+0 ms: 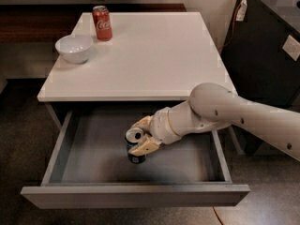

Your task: Place pepsi can into top drawer

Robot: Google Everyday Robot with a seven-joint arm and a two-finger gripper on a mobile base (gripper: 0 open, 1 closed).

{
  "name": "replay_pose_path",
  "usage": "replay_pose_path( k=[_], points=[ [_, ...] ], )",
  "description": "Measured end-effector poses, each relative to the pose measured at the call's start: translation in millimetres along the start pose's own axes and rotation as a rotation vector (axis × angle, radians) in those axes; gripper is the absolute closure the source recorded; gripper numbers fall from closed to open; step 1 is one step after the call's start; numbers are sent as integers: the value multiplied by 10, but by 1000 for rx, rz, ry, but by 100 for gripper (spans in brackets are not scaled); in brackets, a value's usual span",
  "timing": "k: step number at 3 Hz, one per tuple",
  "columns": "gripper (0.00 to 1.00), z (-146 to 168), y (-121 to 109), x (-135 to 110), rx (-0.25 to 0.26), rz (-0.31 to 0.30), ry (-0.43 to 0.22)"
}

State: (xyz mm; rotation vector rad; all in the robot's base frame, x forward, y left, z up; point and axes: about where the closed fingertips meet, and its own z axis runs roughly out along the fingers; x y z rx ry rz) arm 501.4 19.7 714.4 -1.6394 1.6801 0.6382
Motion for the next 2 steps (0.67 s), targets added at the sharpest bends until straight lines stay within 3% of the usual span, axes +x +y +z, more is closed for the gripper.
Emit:
replay_pose_path(
  k=[1, 2],
  points=[
    [100, 78, 4, 70, 7, -1, -2],
    [84, 139, 9, 119, 21, -15, -1]
  ],
)
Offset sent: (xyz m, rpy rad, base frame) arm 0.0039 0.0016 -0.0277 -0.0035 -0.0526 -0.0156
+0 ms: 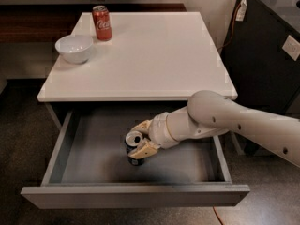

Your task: Place pepsi can into top drawer

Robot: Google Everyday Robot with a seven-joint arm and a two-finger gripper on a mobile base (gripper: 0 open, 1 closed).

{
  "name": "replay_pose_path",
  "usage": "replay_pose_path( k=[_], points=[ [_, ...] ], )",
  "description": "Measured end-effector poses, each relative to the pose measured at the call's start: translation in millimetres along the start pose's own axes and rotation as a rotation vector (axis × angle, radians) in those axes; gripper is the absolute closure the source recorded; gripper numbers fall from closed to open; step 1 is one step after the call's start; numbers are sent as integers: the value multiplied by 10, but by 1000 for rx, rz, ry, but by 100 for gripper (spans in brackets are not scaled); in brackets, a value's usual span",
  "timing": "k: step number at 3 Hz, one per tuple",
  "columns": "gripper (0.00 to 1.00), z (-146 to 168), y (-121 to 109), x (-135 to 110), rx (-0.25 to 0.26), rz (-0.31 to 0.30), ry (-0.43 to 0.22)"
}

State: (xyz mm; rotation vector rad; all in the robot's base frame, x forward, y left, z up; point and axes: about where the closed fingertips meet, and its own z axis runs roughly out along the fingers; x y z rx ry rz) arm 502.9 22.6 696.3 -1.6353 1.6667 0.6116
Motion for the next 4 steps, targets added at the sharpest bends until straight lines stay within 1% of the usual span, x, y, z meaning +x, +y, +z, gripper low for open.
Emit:
replay_pose_path(
  k=[1, 2, 3, 4],
  points=[
    [52, 57, 6, 55, 4, -11, 21],
    [21, 86, 13, 94, -6, -24, 38],
    [0, 35, -20, 136, -13, -37, 25],
    [0, 24, -27, 139, -13, -37, 22]
  ],
)
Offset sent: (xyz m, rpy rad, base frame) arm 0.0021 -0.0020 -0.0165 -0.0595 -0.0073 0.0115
